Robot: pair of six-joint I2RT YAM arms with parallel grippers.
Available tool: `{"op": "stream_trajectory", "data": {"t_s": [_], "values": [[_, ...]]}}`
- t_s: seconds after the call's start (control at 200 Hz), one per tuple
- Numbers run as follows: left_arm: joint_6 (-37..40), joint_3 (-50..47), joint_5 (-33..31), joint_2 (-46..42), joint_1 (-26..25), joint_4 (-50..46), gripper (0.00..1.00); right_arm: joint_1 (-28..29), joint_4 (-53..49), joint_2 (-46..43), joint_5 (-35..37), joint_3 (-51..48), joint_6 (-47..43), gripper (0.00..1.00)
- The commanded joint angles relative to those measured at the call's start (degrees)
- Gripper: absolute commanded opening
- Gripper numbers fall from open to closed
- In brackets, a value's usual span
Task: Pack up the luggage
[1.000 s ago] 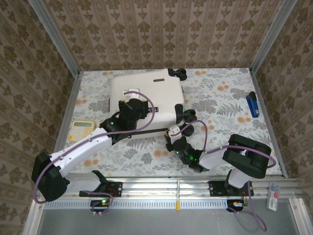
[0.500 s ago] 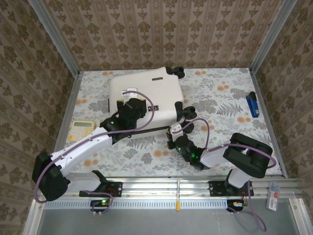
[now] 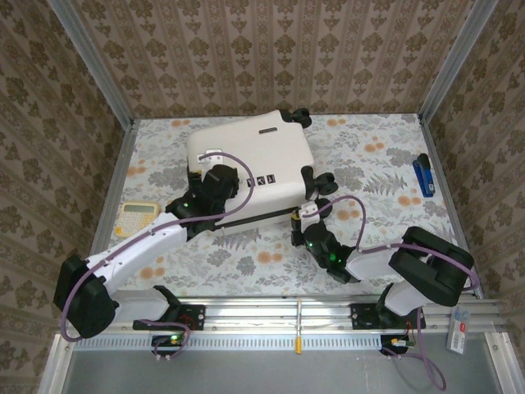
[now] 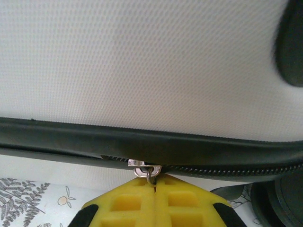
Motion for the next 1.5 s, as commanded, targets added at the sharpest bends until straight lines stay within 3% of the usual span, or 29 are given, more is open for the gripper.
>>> {"op": "stream_trajectory", "data": {"t_s": [0.0, 0.59, 0.79, 1.06, 1.25, 1.495], "values": [[-1.4, -1.2, -1.1, -0.2, 0.9, -1.5, 0.76, -2.8, -1.9, -2.9, 5.0, -0.8, 3.5, 0.00], [1.6, -3.0, 2.0, 2.3, 6.7, 1.9, 0.76, -15.0, -4.7, -10.9, -8.3, -4.3, 1.5, 0.00], [8.6, -4.7, 7.2, 2.2, 9.5, 9.0, 0.76, -23.3, -5.6, -11.4, -28.0, -3.5, -0.7, 0.00], [16.5, -1.1, 17.2, 1.9, 15.0, 9.5, 0.76, -22.9, -6.4, -8.9, -36.2, -1.1, -0.5, 0.00], [18.4, 9.1, 26.7, 1.9, 12.6, 3.1, 0.77, -22.7, -6.9, -9.3, -34.8, -0.8, -0.1, 0.00], [21.7, 25.5, 30.5, 12.6, 0.0, -2.3, 0.79, -22.6, -7.6, -8.3, -35.3, 0.0, 0.4, 0.00]]}}
